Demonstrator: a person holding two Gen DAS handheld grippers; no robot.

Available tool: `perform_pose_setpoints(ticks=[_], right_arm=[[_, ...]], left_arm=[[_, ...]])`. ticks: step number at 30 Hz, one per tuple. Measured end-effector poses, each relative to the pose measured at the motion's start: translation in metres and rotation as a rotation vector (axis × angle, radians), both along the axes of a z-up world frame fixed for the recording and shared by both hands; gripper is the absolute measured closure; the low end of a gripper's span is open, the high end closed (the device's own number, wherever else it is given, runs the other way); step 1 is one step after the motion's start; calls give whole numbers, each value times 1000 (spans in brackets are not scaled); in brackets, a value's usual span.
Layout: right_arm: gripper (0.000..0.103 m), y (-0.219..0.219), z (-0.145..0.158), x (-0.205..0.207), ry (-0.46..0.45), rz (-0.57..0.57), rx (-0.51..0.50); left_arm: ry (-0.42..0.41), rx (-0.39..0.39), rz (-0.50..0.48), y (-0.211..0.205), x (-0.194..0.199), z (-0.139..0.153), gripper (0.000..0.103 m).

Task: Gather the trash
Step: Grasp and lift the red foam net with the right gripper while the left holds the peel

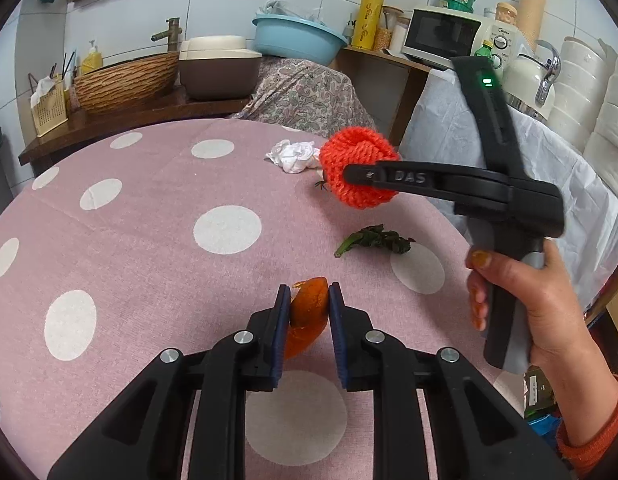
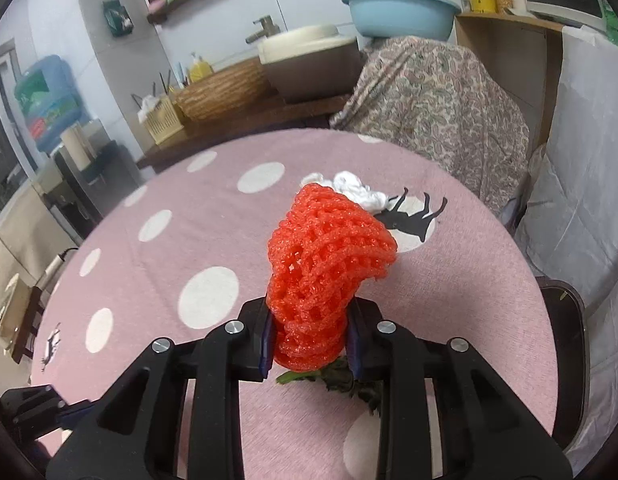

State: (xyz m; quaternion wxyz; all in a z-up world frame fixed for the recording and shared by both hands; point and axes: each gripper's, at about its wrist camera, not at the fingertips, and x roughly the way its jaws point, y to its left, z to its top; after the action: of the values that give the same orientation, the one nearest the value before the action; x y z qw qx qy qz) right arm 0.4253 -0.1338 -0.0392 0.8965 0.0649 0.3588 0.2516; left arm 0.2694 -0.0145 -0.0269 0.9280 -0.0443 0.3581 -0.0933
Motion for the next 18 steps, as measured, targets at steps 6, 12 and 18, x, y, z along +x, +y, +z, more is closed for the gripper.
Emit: perform_pose_setpoints(ticks=[6, 12, 18], right_arm=[[75, -29, 15, -40, -47, 16, 22], [75, -65, 15, -78, -63, 3, 38], [75, -104, 10, -116, -94, -42, 18]], left_arm=[[-17, 16, -23, -13, -5, 8, 83], [-32, 23, -61, -31, -12, 16, 83], [-22, -3, -125, -51, -16, 21, 83]])
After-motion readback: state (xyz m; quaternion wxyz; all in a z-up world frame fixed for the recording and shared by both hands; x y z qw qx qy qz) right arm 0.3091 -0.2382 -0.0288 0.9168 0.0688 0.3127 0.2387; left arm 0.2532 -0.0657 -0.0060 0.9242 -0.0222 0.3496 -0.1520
